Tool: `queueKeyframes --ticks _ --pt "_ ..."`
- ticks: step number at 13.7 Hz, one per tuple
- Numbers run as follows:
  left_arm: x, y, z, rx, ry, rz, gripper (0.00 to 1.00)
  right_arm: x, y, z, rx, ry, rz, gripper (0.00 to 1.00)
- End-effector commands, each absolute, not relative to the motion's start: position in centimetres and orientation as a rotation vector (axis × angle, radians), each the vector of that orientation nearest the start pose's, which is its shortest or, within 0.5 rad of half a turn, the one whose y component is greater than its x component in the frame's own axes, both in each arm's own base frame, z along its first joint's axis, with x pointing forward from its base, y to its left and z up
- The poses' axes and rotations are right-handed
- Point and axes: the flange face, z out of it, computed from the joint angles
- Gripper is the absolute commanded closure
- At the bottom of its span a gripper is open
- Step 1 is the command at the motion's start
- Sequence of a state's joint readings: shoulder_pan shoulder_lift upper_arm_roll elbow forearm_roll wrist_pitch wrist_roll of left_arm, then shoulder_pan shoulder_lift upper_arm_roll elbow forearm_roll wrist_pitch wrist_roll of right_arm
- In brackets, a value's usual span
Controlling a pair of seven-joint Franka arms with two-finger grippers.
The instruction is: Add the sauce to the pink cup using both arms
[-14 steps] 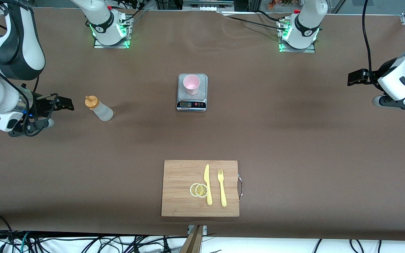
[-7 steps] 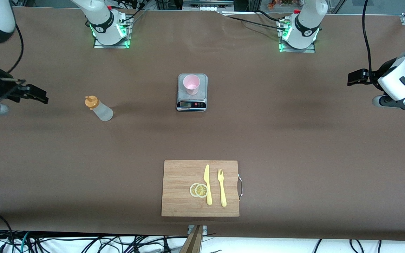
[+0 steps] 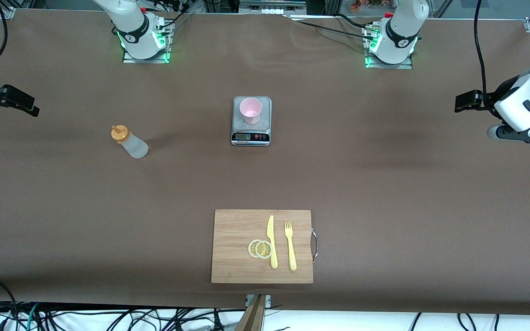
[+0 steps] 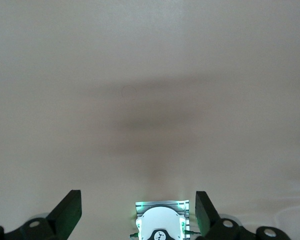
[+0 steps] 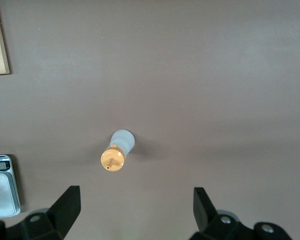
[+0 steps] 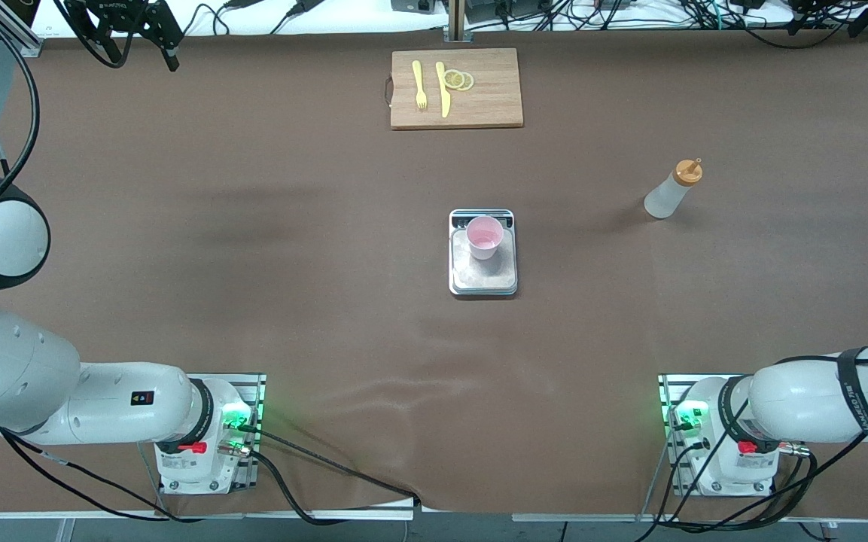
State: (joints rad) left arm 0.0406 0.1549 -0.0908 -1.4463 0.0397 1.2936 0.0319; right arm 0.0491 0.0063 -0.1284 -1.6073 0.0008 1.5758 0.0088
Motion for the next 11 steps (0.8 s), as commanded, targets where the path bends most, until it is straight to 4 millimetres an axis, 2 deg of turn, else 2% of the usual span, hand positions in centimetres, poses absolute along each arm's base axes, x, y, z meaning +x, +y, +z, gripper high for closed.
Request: queueKeyframes --ticks 1,2,3,5,7,11 --pt "56.8 -1.8 58.0 -3.070 0.161 0.463 0.00 55.7 -5.2 60.2 -3.154 0.181 0.040 0.00" --pt "56.8 -1.8 58.0 -3.070 0.161 0.463 0.00 55.6 -5.3 59.2 -3.151 0.182 0.035 0.00" --pt "56.8 -1.7 58.0 -3.069 0.161 0.462 0.00 55.3 -4.7 58.9 -3.151 0.165 -0.004 0.00" --pt "56.8 -1.7 58.0 -3.069 0.161 0.462 0.00 55.3 -4.3 59.0 -3.152 0.157 -0.014 0.00" --pt "56.8 -1.7 58.0 -3.069 0.161 0.462 0.00 55.3 -5.2 59.0 -3.141 0.189 -0.021 0.00" --pt "56.8 -1.8 58.0 -3.070 0.159 0.463 0.00 55.3 -5.1 59.0 -3.139 0.180 -0.022 0.00"
